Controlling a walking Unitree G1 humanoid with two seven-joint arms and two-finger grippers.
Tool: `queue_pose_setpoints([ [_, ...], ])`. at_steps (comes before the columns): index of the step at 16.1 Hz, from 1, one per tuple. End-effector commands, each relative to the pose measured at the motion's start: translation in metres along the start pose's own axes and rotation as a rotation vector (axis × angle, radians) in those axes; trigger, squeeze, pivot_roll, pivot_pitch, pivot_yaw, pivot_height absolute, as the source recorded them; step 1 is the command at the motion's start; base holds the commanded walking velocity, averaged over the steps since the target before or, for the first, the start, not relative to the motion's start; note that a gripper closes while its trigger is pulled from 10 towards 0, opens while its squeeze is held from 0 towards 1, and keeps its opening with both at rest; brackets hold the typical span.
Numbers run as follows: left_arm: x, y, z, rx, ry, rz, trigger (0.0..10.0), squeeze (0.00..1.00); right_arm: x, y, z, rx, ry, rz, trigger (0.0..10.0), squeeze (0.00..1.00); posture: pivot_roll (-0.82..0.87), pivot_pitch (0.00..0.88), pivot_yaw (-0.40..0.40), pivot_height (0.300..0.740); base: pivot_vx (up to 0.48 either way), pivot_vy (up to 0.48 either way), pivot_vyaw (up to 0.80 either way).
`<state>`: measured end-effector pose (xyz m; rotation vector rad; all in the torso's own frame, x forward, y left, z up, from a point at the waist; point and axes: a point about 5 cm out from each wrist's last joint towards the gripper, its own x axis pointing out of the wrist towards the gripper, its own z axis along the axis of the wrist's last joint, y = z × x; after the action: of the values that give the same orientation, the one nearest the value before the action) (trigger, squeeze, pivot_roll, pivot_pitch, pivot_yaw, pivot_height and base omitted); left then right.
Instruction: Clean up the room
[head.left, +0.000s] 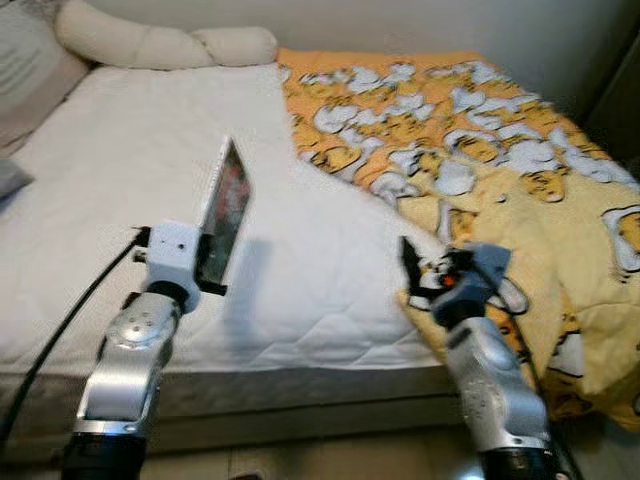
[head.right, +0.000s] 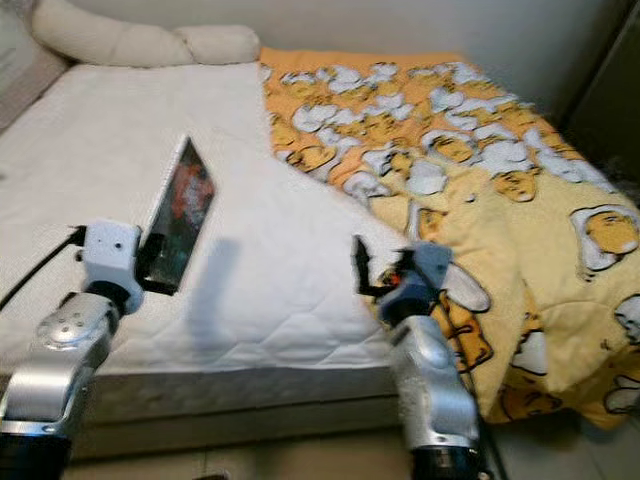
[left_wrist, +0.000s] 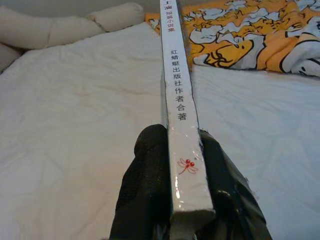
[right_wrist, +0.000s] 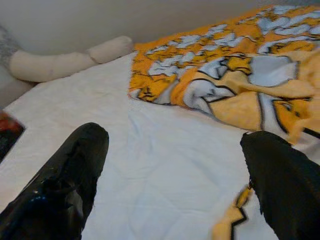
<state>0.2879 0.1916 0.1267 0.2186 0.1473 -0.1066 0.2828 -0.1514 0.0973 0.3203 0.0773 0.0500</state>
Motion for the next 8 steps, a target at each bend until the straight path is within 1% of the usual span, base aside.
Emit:
queue_pose_setpoints([
  [1, 0.0017, 0.0033, 0.0134, 0.016, -0.056, 0.007, 10.0, 0.00, 0.0013, 0.0031, 0.0005, 0.003, -0.010, 0.003, 10.0, 0.00, 0.02, 0.000, -0.014, 0.740, 0.000, 0.300, 0.00],
  [8, 0.0012, 0.0040, 0.0139, 0.020, -0.057, 0.007, 10.0, 0.00, 0.0011, 0.0038, 0.0003, 0.012, -0.008, 0.010, 10.0, 0.00, 0.02, 0.000, -0.012, 0.740, 0.000, 0.299, 0.00],
])
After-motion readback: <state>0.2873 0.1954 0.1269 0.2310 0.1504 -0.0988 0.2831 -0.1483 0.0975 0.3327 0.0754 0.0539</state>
